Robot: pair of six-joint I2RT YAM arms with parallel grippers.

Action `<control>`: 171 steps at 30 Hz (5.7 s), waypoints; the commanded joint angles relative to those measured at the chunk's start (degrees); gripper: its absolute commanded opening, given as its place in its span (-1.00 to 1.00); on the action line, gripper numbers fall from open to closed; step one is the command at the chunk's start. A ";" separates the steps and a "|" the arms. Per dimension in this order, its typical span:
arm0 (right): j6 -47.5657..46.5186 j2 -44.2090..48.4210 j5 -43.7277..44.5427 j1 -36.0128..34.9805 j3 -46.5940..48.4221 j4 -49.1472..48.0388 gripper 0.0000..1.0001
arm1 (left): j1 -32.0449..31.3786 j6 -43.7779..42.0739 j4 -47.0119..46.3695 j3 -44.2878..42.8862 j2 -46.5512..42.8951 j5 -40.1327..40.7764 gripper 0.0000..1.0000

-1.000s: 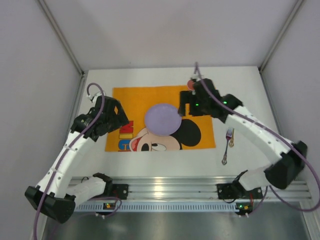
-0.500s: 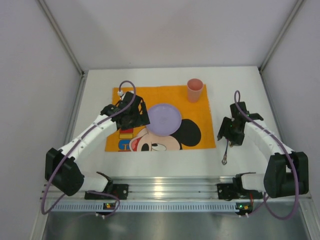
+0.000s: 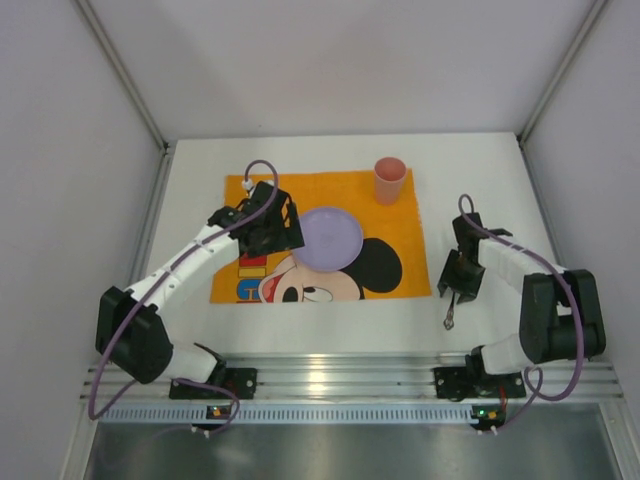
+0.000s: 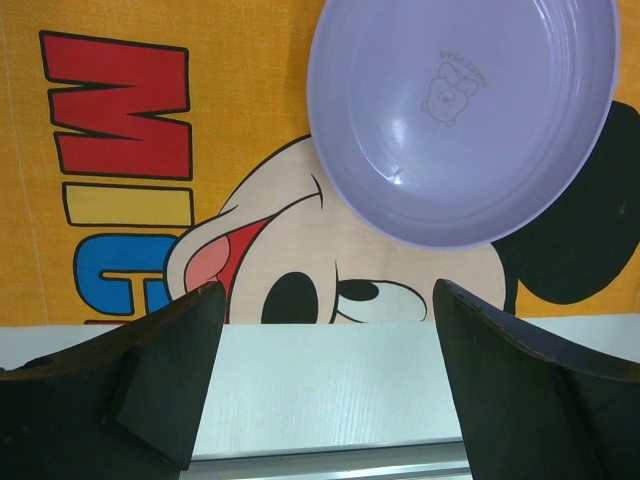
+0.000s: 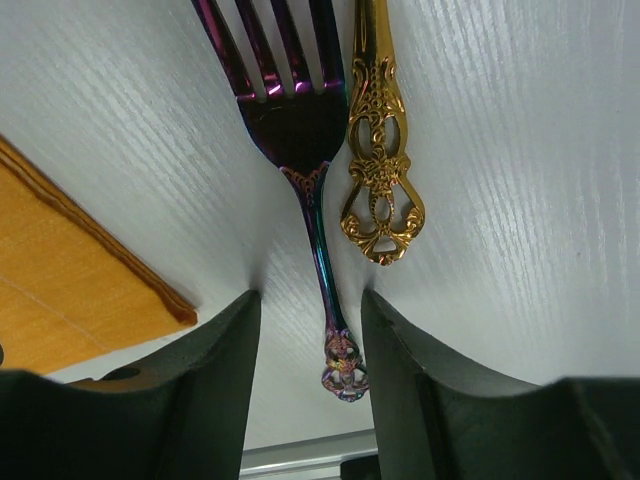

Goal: Set the dinner table for one person

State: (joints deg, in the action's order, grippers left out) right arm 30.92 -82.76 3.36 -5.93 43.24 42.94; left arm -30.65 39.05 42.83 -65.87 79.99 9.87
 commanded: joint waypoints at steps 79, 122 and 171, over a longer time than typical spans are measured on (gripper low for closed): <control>8.55 11.22 -29.37 -3.03 45.71 10.67 1.00 | 5.73 -0.46 -30.79 13.00 -6.84 -39.30 -1.00; -1.56 9.82 -23.57 1.45 36.13 15.07 0.99 | 39.35 -17.08 -0.39 7.86 8.70 -26.67 -0.39; 10.23 -34.66 -16.35 16.22 46.65 -14.03 0.99 | 33.73 -12.68 -3.80 9.79 3.77 -31.84 -0.65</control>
State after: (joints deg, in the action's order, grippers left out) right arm 42.54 -116.05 -12.99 10.76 84.03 30.22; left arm 3.40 26.85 39.62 -54.11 82.70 -22.55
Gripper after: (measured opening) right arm 0.996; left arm 0.176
